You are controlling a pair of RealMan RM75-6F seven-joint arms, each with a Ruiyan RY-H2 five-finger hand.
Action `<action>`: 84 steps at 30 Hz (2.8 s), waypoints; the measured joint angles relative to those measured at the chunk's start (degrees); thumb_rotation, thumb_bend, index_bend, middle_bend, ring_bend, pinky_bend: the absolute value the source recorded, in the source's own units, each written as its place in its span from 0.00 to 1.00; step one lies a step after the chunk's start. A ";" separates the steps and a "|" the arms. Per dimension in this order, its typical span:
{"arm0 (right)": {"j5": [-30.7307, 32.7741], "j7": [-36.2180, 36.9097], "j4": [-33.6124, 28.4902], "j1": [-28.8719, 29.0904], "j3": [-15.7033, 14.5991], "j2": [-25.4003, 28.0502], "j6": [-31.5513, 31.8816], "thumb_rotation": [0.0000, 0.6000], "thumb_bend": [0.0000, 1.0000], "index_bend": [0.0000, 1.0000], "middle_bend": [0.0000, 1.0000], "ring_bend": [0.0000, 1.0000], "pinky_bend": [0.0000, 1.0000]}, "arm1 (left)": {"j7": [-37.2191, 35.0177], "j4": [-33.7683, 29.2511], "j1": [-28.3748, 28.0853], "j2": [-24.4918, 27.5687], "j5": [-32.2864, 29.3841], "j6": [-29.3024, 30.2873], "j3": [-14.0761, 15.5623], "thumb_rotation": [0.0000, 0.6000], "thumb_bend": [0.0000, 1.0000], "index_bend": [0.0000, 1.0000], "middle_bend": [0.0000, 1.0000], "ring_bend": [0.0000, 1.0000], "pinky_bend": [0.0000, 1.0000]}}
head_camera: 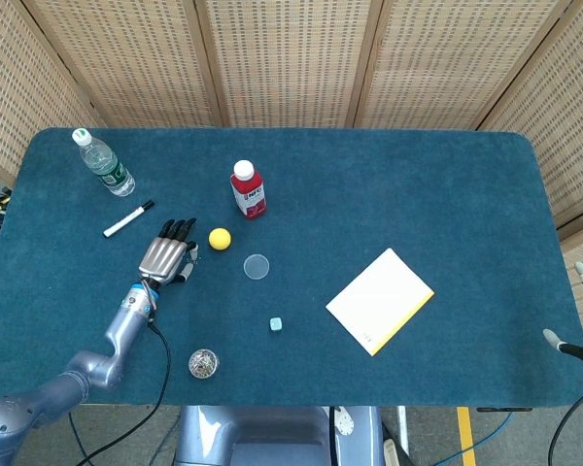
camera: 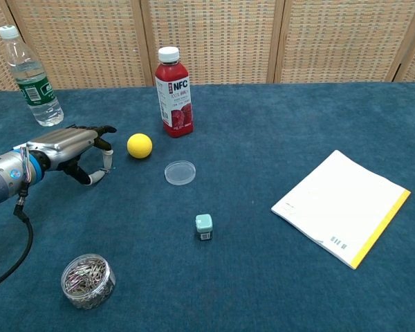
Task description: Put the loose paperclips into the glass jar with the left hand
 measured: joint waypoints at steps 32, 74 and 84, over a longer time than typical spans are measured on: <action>-0.09 0.28 -0.10 -0.03 0.00 0.10 0.00 1.00 0.00 0.00 0.00 0.00 0.00 | 0.07 -1.73 0.30 1.31 0.25 0.99 -0.18 1.00 0.42 0.97 0.00 0.00 0.00; -0.44 0.59 -0.78 -0.37 -0.02 0.56 0.67 1.00 0.00 0.00 0.00 0.00 0.00 | 12.09 -45.77 8.37 25.58 22.96 14.84 18.11 1.00 0.44 0.97 0.00 0.00 0.00; -0.34 1.07 -0.77 -0.47 0.00 0.75 0.57 1.00 0.00 0.00 0.00 0.00 0.00 | 13.71 -46.29 8.86 24.52 23.70 13.56 18.41 1.00 0.44 0.90 0.00 0.00 0.00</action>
